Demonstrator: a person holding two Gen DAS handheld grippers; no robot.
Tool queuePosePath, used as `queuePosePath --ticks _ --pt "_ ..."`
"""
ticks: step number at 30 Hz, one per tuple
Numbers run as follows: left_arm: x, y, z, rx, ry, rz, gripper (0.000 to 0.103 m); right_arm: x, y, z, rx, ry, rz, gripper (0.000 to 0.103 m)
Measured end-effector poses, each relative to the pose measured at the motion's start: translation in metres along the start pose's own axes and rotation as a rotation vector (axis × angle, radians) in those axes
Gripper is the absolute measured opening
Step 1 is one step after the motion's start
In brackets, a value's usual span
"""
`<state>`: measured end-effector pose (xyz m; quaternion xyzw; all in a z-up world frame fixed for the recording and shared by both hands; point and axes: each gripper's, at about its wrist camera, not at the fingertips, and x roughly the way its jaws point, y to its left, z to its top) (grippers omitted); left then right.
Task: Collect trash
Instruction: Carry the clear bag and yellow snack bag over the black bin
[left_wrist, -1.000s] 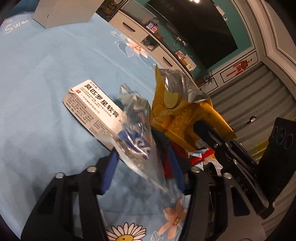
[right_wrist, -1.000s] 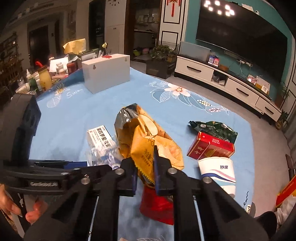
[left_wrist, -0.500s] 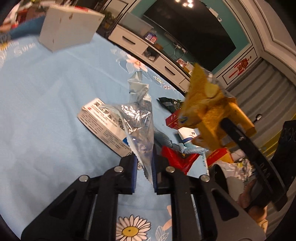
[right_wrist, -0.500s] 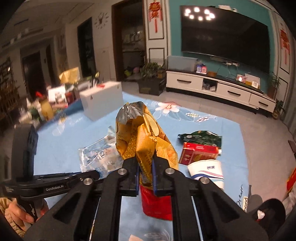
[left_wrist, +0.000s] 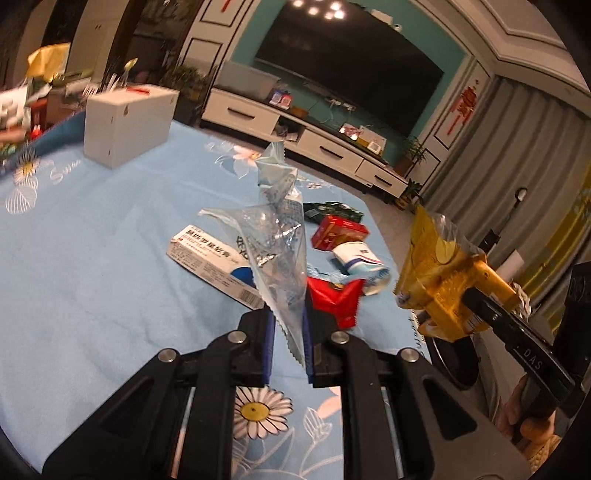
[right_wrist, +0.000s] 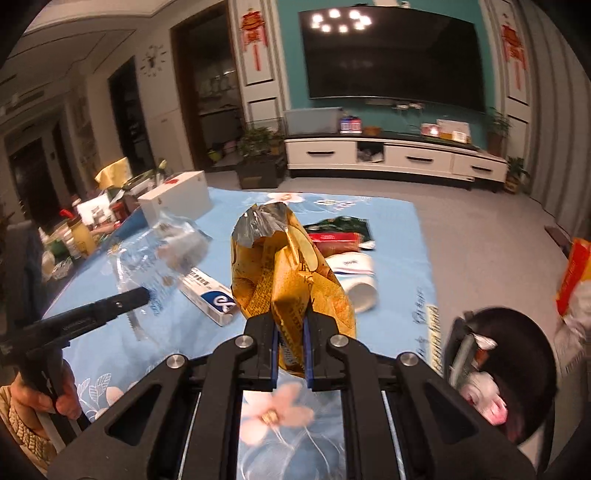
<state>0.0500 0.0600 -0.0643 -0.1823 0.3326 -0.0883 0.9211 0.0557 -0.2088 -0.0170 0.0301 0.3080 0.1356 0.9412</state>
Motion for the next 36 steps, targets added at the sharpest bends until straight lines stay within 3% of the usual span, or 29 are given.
queuePosePath --ticks 8,18,36 --pt "-0.028 -0.04 -0.009 0.084 -0.03 -0.031 0.014 -0.04 -0.012 -0.004 0.045 -0.058 -0.035 0.011" --pt "-0.042 -0.062 -0.013 0.139 -0.049 -0.042 0.014 -0.063 -0.019 -0.011 0.058 -0.096 -0.037 0.011" --pt "-0.022 -0.106 -0.013 0.248 -0.027 -0.072 0.014 -0.075 -0.05 -0.02 0.153 -0.118 -0.092 0.011"
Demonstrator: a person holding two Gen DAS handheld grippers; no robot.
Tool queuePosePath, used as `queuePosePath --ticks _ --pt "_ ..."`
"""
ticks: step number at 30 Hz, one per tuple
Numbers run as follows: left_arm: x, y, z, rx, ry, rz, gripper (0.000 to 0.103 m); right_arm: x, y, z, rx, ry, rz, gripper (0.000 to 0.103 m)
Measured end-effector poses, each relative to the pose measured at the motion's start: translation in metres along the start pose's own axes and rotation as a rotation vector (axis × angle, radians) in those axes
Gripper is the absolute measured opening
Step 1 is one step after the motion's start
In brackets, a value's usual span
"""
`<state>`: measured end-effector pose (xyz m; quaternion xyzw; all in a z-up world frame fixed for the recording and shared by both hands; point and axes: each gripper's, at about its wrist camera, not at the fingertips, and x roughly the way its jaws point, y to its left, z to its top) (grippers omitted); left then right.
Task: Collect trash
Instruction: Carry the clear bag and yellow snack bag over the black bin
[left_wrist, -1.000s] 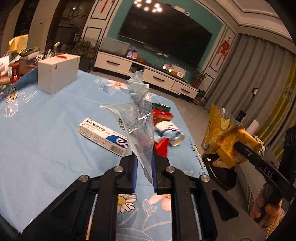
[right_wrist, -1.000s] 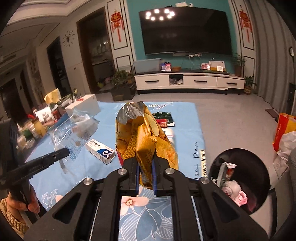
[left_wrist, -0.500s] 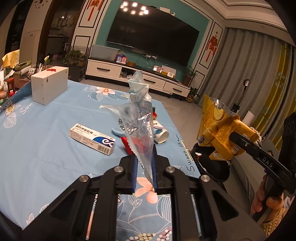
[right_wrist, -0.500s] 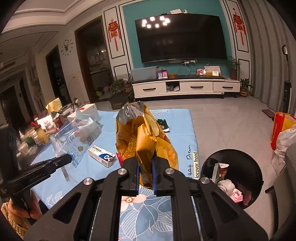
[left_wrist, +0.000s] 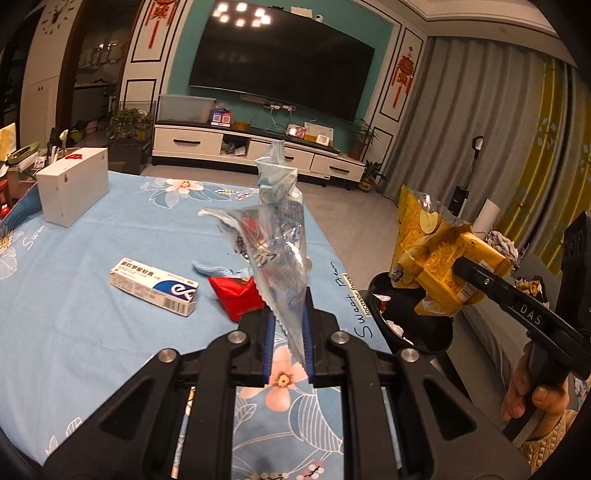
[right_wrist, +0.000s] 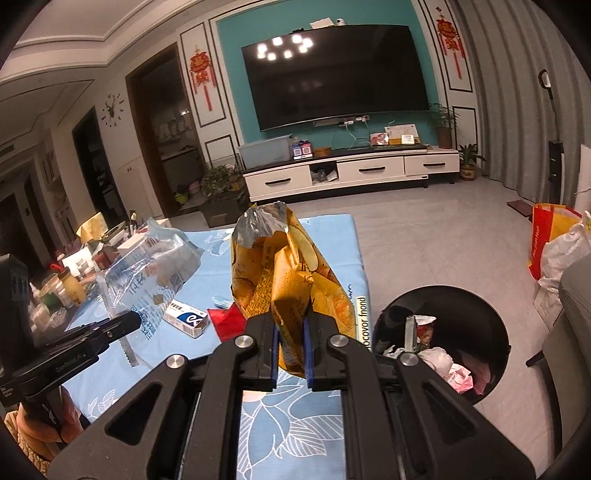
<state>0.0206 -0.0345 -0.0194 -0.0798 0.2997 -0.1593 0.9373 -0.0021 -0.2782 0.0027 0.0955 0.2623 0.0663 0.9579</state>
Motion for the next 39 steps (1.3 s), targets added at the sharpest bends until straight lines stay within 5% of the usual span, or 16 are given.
queuePosePath --ticks 39 --pt "0.076 -0.078 0.013 0.167 0.073 -0.091 0.014 0.009 -0.081 -0.017 0.169 0.007 -0.144 0.011"
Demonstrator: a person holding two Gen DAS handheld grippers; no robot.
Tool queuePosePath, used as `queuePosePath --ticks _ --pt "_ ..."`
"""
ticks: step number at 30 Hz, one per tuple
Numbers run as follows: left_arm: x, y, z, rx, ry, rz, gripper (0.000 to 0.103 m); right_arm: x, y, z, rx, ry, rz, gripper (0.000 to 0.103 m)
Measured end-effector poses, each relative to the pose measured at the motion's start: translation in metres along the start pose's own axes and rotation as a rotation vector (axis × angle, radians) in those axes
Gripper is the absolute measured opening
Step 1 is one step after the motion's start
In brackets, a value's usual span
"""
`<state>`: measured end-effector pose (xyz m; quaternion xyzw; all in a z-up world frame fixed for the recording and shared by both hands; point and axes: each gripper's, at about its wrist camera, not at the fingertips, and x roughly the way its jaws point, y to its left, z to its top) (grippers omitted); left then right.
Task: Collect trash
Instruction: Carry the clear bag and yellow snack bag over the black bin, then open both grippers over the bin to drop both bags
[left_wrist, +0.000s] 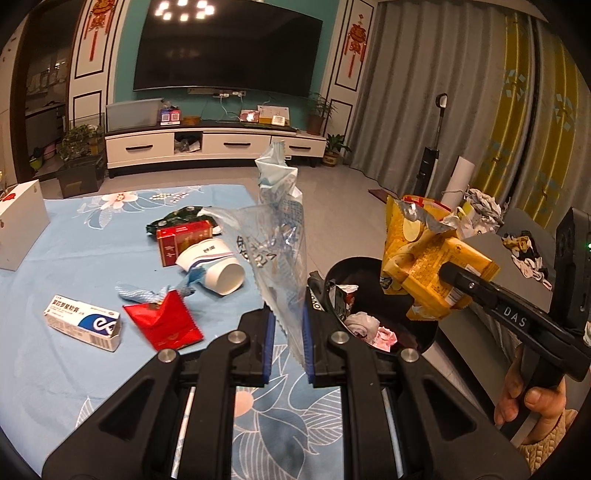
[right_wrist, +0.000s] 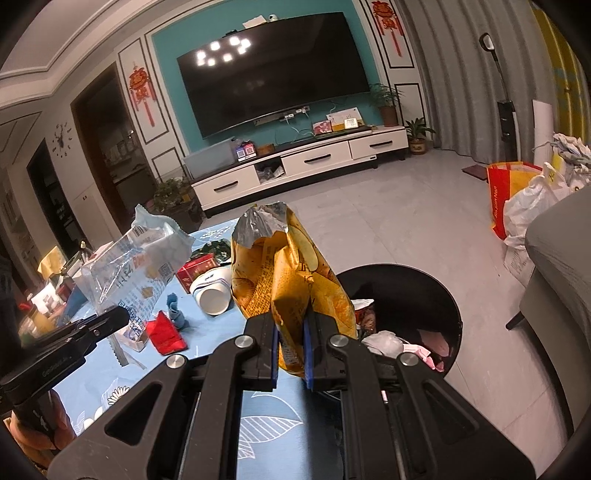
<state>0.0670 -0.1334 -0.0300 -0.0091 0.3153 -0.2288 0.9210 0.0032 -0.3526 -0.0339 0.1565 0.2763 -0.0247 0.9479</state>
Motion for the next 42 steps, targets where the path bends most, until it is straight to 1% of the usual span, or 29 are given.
queuePosePath --ticks 8,11,16,18,24,30,31,34,35,36,37,38,39,41,42 --pt "0.024 -0.018 0.002 0.028 0.026 -0.02 0.014 0.006 -0.018 -0.002 0.031 0.006 -0.045 0.011" --pt "0.035 -0.027 0.003 0.038 0.042 -0.04 0.014 0.008 -0.026 -0.004 0.042 0.007 -0.083 0.011" --pt "0.06 -0.04 0.003 0.044 0.092 -0.103 0.014 0.013 -0.038 -0.008 0.052 0.007 -0.151 0.011" --pt "0.069 -0.045 0.002 0.048 0.106 -0.121 0.014 0.018 -0.048 -0.009 0.071 0.022 -0.155 0.011" --pt "0.107 -0.059 -0.003 0.031 0.184 -0.175 0.014 0.035 -0.074 -0.016 0.123 0.063 -0.173 0.011" --pt "0.139 -0.081 -0.004 0.074 0.241 -0.23 0.014 0.053 -0.09 -0.023 0.166 0.114 -0.177 0.012" --pt "0.144 -0.085 -0.006 0.08 0.253 -0.236 0.014 0.057 -0.092 -0.024 0.17 0.126 -0.177 0.012" --pt "0.16 -0.095 -0.01 0.098 0.285 -0.236 0.015 0.065 -0.097 -0.027 0.176 0.154 -0.192 0.019" --pt "0.164 -0.097 -0.011 0.1 0.288 -0.229 0.02 0.068 -0.099 -0.028 0.18 0.163 -0.196 0.024" --pt "0.167 -0.098 -0.011 0.102 0.291 -0.222 0.035 0.07 -0.101 -0.03 0.186 0.174 -0.211 0.034" --pt "0.17 -0.099 -0.012 0.102 0.298 -0.22 0.043 0.071 -0.102 -0.031 0.19 0.179 -0.222 0.041" --pt "0.172 -0.1 -0.013 0.104 0.3 -0.22 0.052 0.071 -0.104 -0.032 0.195 0.181 -0.239 0.052" --pt "0.173 -0.101 -0.014 0.109 0.302 -0.216 0.056 0.07 -0.105 -0.033 0.198 0.177 -0.244 0.053" --pt "0.172 -0.1 -0.015 0.115 0.3 -0.206 0.058 0.067 -0.105 -0.032 0.203 0.17 -0.249 0.053" --pt "0.171 -0.098 -0.016 0.114 0.299 -0.201 0.061 0.064 -0.105 -0.032 0.207 0.164 -0.252 0.053"
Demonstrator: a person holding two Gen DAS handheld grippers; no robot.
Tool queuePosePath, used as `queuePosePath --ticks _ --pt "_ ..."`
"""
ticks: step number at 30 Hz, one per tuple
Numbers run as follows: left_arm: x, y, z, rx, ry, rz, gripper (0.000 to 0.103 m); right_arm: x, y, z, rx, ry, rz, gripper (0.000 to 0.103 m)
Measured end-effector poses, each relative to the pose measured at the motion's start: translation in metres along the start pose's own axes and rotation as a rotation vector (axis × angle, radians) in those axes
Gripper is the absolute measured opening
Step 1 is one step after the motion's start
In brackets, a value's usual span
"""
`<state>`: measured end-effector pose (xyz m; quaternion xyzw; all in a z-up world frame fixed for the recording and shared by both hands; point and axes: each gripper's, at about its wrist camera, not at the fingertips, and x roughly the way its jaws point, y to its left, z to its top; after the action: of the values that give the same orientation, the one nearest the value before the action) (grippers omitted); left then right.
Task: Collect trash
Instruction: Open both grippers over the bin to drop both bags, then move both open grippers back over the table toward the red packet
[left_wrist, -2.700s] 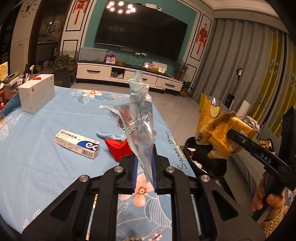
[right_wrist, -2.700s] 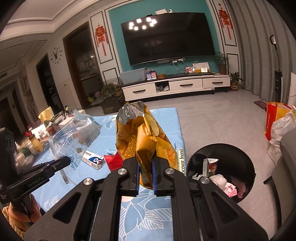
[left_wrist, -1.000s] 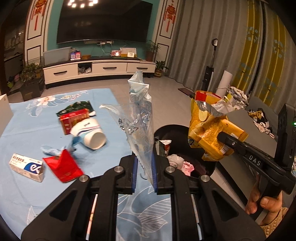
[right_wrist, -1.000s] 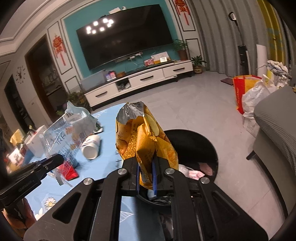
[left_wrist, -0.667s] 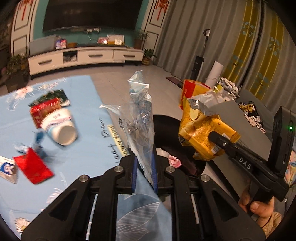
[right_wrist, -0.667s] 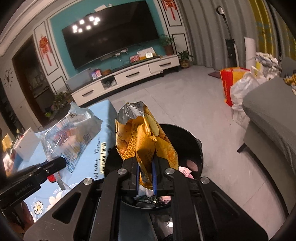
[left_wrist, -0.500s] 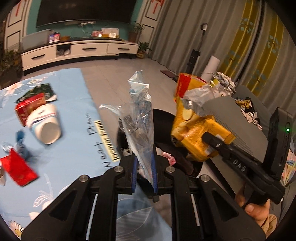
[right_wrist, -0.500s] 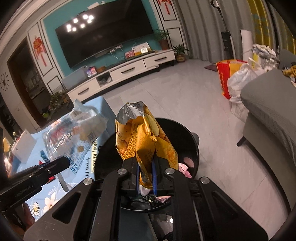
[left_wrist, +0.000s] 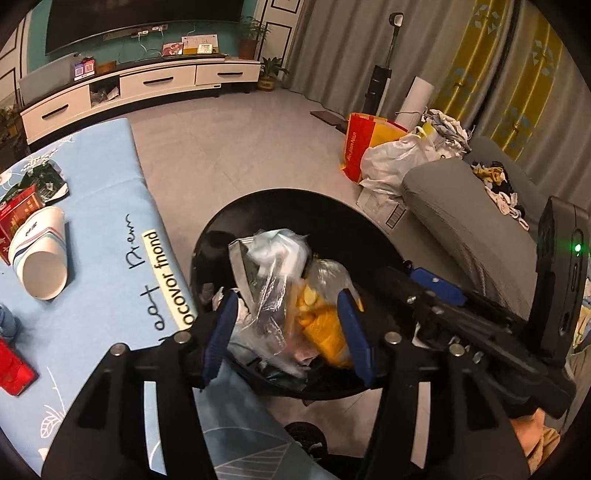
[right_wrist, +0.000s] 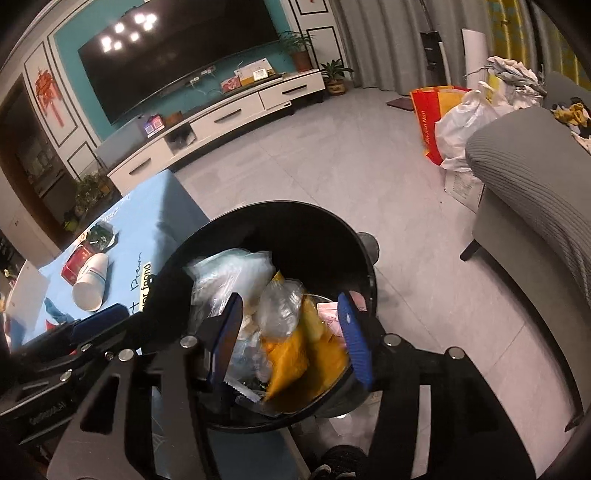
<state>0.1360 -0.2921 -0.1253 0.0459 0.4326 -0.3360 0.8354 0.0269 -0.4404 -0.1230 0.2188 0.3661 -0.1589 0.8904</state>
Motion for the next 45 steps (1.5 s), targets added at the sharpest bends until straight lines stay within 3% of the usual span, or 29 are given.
queuePosePath --ticks 4,9,17,20,30,34,45 --pt "-0.02 0.012 -0.009 -0.024 -0.019 0.006 0.071 -0.01 0.0 0.001 0.015 -0.013 0.019 0.053" --pt "-0.065 0.033 -0.034 -0.061 -0.057 0.078 0.088 -0.025 0.021 -0.004 -0.022 -0.005 0.07 0.055" --pt "-0.138 0.087 -0.094 -0.196 -0.058 0.166 0.099 -0.041 0.093 -0.025 -0.161 0.055 0.174 0.063" --pt "-0.162 0.108 -0.116 -0.246 -0.068 0.207 0.1 -0.043 0.125 -0.036 -0.225 0.086 0.209 0.067" --pt "-0.228 0.194 -0.19 -0.512 -0.093 0.367 0.1 -0.046 0.212 -0.073 -0.398 0.164 0.298 0.068" --pt "-0.243 0.217 -0.207 -0.587 -0.119 0.378 0.1 -0.045 0.241 -0.084 -0.462 0.173 0.313 0.068" --pt "-0.245 0.233 -0.213 -0.626 -0.138 0.368 0.1 -0.023 0.281 -0.09 -0.533 0.184 0.308 0.068"
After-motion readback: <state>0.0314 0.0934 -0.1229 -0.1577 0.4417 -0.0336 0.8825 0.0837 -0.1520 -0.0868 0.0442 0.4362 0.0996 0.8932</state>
